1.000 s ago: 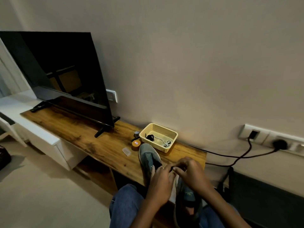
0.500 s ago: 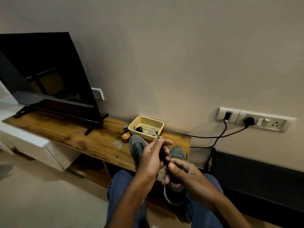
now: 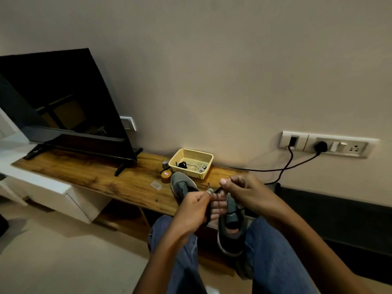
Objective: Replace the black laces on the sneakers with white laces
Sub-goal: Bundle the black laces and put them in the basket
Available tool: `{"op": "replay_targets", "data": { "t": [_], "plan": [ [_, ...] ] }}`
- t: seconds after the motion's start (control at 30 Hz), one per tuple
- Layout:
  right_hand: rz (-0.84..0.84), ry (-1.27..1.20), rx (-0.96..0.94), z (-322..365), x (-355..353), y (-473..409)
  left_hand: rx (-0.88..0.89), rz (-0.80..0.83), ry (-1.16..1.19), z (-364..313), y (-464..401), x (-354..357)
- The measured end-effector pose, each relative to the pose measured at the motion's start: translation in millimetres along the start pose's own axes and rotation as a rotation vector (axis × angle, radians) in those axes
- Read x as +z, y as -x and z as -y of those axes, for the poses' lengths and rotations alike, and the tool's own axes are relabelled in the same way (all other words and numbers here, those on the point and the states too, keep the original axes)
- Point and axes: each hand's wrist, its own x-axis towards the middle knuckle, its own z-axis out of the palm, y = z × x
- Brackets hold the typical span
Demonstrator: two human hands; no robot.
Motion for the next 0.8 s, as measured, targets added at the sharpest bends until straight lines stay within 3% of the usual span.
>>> {"op": "replay_targets", "data": {
  "t": [0.1,0.27,0.37,0.53,0.6,0.7,0.8],
  "plan": [
    [0.136,-0.067,0.023,-8,20,9,0.036,-0.094,0.232,3,-6,7],
    [0.254,-0.226,0.168,-36,26,17,0.070,-0.033,0.722,-3,-10,-5],
    [0.235,-0.264,0.222,-44,14,13,0.074,0.036,0.649,-8,-7,-17],
    [0.050,-0.217,0.159,-27,-2,0,-0.051,0.290,0.007,-7,-1,-22],
    [0.019,-0.114,0.101,-19,-3,-3,-0.071,0.254,-0.122,-3,-2,-16],
    [0.039,-0.058,0.032,-13,7,-1,-0.011,0.008,-0.001,0,-7,-4],
    [0.141,-0.102,0.059,-22,23,6,0.081,-0.121,0.318,0,-15,-3]
  ]
}}
